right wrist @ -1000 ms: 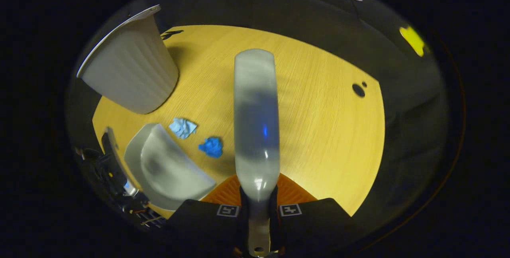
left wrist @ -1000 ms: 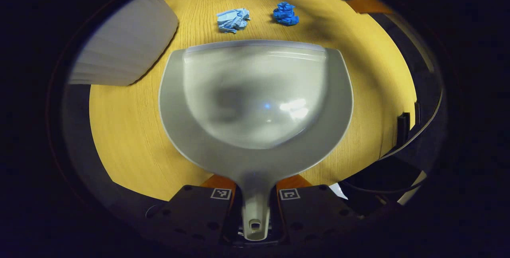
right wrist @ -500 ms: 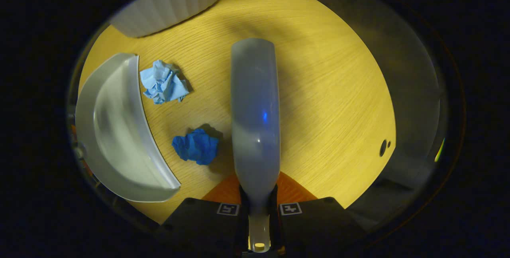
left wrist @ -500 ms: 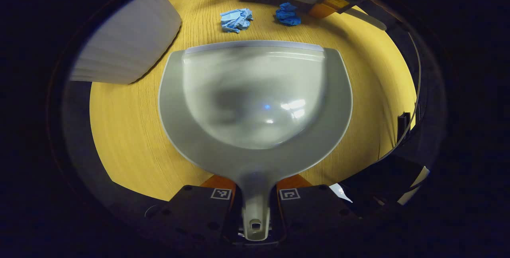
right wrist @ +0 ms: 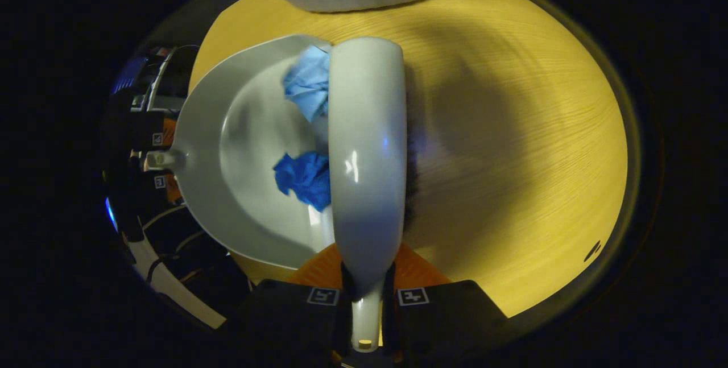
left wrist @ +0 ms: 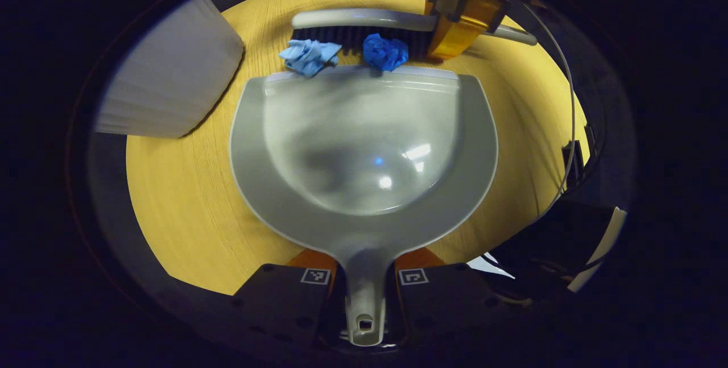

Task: Pick up the small broom and dustpan from the desktop, sweep the trash into the dustpan with the broom, and then empty the trash into the garbage bin.

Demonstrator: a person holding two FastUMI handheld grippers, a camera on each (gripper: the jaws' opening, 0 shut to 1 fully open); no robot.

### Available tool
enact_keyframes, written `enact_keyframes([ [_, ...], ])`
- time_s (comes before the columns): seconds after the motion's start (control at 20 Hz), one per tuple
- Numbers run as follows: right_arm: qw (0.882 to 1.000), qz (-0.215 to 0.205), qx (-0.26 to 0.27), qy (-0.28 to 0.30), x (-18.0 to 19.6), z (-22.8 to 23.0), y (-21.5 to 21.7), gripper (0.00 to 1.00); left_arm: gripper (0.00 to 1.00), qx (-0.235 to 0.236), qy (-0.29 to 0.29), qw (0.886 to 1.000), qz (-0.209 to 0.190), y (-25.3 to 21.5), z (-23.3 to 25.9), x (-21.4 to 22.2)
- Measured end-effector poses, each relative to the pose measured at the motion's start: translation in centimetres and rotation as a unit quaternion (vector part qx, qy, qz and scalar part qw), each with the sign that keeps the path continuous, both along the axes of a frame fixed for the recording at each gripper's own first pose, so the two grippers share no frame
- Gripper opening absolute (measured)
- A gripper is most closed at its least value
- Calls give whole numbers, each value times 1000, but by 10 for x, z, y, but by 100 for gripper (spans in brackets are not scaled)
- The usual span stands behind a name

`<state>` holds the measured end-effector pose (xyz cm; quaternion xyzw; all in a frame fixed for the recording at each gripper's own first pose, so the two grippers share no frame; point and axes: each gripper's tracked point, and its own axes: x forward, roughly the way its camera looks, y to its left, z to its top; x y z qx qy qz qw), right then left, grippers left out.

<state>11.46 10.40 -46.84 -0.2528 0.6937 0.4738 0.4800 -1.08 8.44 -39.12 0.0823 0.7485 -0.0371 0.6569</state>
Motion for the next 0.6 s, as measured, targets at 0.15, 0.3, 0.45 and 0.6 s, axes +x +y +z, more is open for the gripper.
enact_keyframes([
  [0.15, 997, -38, 22, 69, -1, 10, 4, 22, 27, 1, -2, 1000, -15, 0, -2, -4],
  [0.3, 987, -114, 66, 92, 15, 19, 14, 22, 27, -2, -7, 1000, -21, 0, -2, -3],
  [0.45, 956, -229, 151, 102, 27, 50, 28, 22, 27, -1, -29, 999, -19, 0, -2, -3],
  [0.6, 909, -331, 234, 94, 26, 86, 16, 22, 27, 13, -61, 998, -7, 2, -5, -7],
])
